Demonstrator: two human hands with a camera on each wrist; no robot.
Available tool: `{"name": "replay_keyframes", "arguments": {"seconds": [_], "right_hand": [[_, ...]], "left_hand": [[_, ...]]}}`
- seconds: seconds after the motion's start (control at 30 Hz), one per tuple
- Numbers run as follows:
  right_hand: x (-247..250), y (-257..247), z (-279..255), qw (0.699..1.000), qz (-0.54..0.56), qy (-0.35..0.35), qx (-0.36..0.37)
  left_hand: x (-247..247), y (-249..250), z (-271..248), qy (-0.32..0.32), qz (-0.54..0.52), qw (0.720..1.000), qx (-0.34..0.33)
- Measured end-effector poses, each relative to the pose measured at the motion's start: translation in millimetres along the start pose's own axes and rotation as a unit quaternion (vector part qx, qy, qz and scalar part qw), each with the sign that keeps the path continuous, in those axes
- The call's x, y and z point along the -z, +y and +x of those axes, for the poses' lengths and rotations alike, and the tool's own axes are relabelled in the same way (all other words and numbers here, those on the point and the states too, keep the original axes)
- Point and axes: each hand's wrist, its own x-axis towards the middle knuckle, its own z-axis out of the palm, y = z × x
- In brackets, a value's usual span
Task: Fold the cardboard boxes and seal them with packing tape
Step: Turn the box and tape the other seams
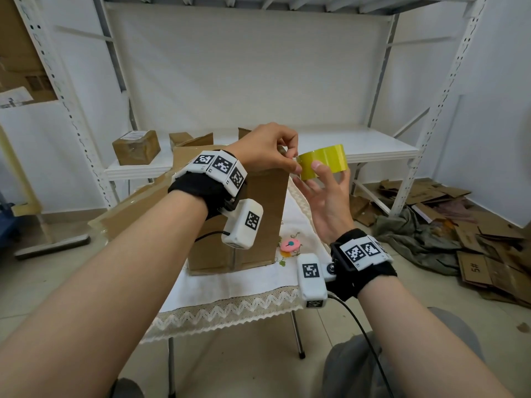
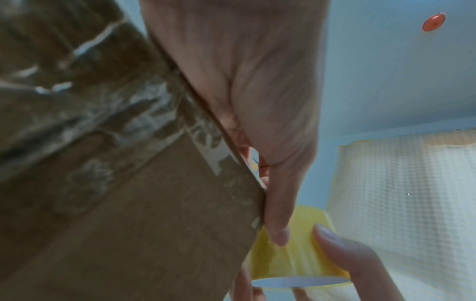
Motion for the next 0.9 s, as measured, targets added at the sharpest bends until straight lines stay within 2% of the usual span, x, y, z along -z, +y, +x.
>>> {"name": "replay_keyframes", "arguments": {"seconds": [0.33, 0.9], "right_hand": [[-6, 5, -1, 0.998, 0.051, 0.035, -0.003], [-16, 16, 3, 0.984, 0.12, 0.113, -0.07]], "left_hand": [[-1, 0, 0, 0.007, 0.003, 1.0, -0.011], [-4, 5, 1, 0.001, 0.019, 0.999, -0.029]]}}
